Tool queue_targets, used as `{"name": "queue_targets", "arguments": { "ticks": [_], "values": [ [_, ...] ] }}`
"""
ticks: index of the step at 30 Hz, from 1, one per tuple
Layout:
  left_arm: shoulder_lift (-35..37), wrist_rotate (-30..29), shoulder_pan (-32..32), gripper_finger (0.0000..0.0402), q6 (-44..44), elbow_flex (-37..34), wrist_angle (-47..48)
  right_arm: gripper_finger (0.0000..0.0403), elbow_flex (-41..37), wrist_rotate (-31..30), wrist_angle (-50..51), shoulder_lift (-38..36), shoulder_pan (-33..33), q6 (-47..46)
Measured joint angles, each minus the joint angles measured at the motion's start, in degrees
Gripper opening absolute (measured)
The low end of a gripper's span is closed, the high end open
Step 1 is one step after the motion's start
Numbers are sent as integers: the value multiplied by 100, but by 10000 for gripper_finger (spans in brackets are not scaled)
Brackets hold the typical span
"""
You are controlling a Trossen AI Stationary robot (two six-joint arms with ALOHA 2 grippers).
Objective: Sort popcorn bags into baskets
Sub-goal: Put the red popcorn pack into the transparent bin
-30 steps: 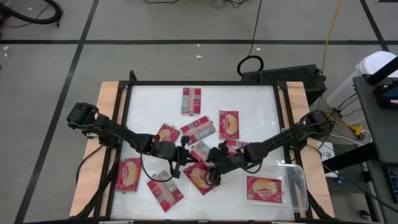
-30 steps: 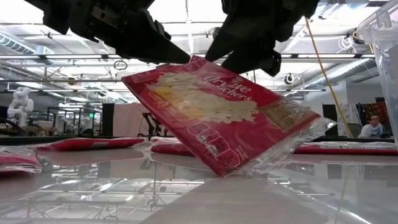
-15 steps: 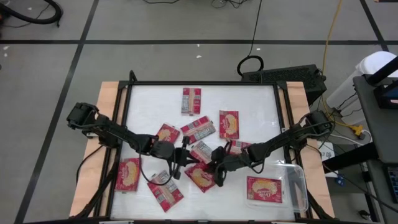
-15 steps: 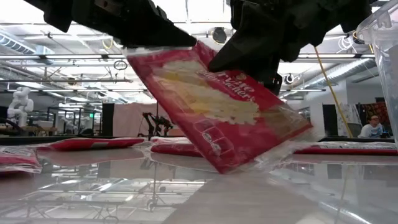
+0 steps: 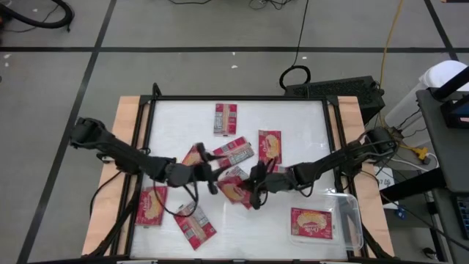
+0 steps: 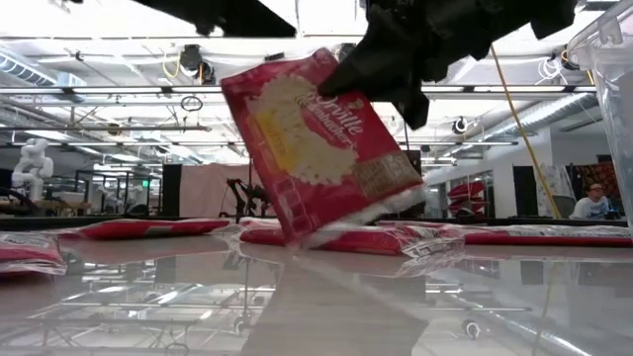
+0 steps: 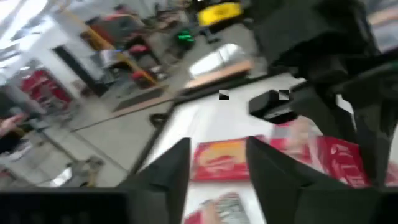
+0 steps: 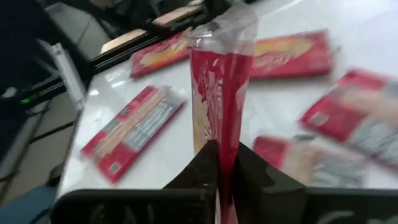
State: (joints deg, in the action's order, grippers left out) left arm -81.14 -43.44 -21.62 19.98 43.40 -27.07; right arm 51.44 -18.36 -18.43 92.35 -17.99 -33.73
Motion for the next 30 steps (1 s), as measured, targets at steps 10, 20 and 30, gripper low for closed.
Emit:
{"name": "queue_targets", "arguments": {
  "ticks": [10, 20, 30],
  "values": [
    [213, -206, -669, 287, -321, 0, 580, 32, 2, -1275, -833, -269, 334, 762],
    [-232, -629, -1276, 287, 281, -4, 550, 20, -31, -868, -2140, -269, 438, 660],
    [-984, -1144, -1347, 309, 926, 0, -359, 6, -39, -2048, -2750, -264, 485, 745]
  ]
}}
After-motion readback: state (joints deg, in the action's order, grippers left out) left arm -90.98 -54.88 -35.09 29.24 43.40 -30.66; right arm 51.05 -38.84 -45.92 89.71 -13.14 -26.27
